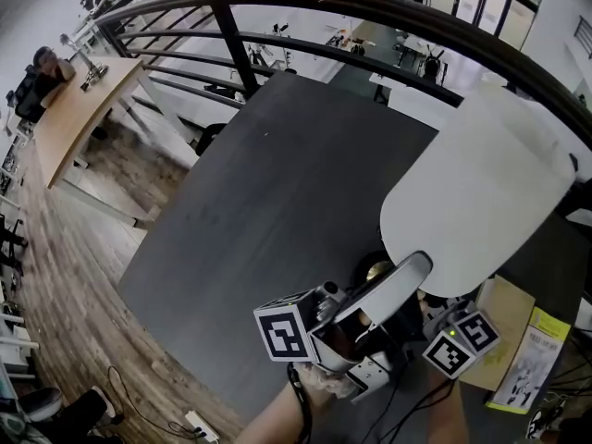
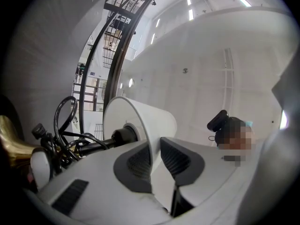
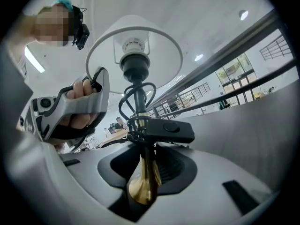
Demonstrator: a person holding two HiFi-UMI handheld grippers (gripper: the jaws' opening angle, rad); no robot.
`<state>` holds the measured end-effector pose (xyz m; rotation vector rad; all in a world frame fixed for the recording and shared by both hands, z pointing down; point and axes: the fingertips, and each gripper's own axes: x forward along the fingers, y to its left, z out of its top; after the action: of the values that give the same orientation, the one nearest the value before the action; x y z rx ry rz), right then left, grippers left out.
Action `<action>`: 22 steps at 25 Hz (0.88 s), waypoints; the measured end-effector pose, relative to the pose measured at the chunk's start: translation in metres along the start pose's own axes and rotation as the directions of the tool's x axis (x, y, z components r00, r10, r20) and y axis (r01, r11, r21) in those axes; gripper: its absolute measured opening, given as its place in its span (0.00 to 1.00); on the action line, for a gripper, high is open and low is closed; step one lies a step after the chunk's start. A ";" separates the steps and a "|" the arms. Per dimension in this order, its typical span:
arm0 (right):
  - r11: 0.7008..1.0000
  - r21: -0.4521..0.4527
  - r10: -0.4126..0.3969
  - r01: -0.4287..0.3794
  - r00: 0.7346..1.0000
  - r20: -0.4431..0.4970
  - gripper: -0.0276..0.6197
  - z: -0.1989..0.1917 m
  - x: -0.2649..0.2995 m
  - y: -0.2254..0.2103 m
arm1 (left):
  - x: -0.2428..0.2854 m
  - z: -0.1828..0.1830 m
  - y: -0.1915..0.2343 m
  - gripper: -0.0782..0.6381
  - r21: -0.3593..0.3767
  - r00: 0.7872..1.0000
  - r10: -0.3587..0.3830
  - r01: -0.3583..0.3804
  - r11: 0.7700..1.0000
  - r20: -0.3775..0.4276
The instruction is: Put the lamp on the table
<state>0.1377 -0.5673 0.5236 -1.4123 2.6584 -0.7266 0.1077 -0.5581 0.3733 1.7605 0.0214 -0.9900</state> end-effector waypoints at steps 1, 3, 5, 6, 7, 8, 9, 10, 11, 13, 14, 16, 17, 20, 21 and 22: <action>1.000 0.000 0.000 0.000 1.000 0.000 0.24 0.000 0.000 0.000 | 0.000 -0.001 0.000 0.22 0.001 1.000 0.001 -0.001 1.000 0.003; 1.000 -0.003 0.001 -0.001 1.000 0.004 0.24 -0.001 -0.002 -0.001 | 0.000 -0.003 0.001 0.22 0.004 1.000 0.004 -0.004 1.000 0.004; 1.000 0.000 0.001 -0.001 1.000 0.010 0.24 -0.003 -0.004 0.000 | -0.004 -0.007 0.000 0.23 0.007 1.000 0.004 -0.004 1.000 -0.003; 1.000 0.004 0.001 -0.001 1.000 0.014 0.24 -0.004 -0.004 0.001 | -0.005 -0.008 -0.001 0.23 0.008 1.000 0.004 -0.004 1.000 -0.007; 1.000 0.009 0.000 0.000 1.000 0.018 0.24 -0.005 -0.005 0.002 | -0.007 -0.010 -0.002 0.23 0.009 1.000 0.005 -0.005 1.000 -0.010; 1.000 0.011 -0.002 0.002 1.000 0.022 0.24 -0.006 -0.005 0.002 | -0.008 -0.011 -0.002 0.24 0.011 1.000 0.008 -0.008 1.000 -0.011; 1.000 0.010 -0.005 0.004 1.000 0.025 0.24 -0.006 -0.005 0.002 | -0.009 -0.011 -0.002 0.24 0.013 1.000 0.011 -0.011 1.000 -0.009; 1.000 0.005 -0.009 0.009 1.000 0.026 0.24 -0.007 -0.005 0.002 | -0.011 -0.011 -0.003 0.24 0.013 1.000 0.014 -0.014 1.000 -0.005; 1.000 -0.002 -0.016 0.016 1.000 0.026 0.24 -0.007 -0.005 0.002 | -0.012 -0.011 -0.003 0.24 0.012 1.000 0.016 -0.016 1.000 0.001; 0.999 -0.014 -0.033 0.034 0.999 0.031 0.24 -0.008 -0.006 0.005 | -0.015 -0.011 -0.005 0.25 0.008 1.000 0.017 -0.017 1.000 0.016; 0.999 -0.015 -0.038 0.038 0.998 0.042 0.24 -0.008 -0.007 0.007 | -0.018 -0.011 -0.005 0.25 0.005 1.000 0.016 -0.016 1.000 0.023; 0.999 -0.001 -0.034 0.035 0.997 0.073 0.24 -0.009 -0.011 0.011 | -0.023 -0.010 -0.007 0.25 0.001 0.999 0.012 -0.012 1.000 0.034; 0.999 0.010 -0.034 0.034 0.996 0.086 0.25 -0.009 -0.013 0.011 | -0.025 -0.010 -0.007 0.25 -0.001 0.999 0.011 -0.011 1.000 0.039; 0.999 0.032 -0.045 0.042 0.994 0.101 0.30 -0.013 -0.018 0.012 | -0.032 -0.010 -0.008 0.26 -0.006 0.999 0.010 -0.010 1.000 0.049; 0.998 0.041 -0.046 0.042 0.994 0.104 0.31 -0.014 -0.019 0.013 | -0.033 -0.011 -0.009 0.26 -0.008 0.999 0.009 -0.008 1.000 0.052; 0.998 0.052 -0.046 0.040 0.993 0.108 0.32 -0.015 -0.020 0.015 | -0.035 -0.011 -0.009 0.26 -0.010 0.999 0.006 -0.006 1.000 0.054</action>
<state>0.1339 -0.5386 0.5273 -1.4569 2.5179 -0.6923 0.0872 -0.5299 0.3892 1.7234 -0.0134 -1.0308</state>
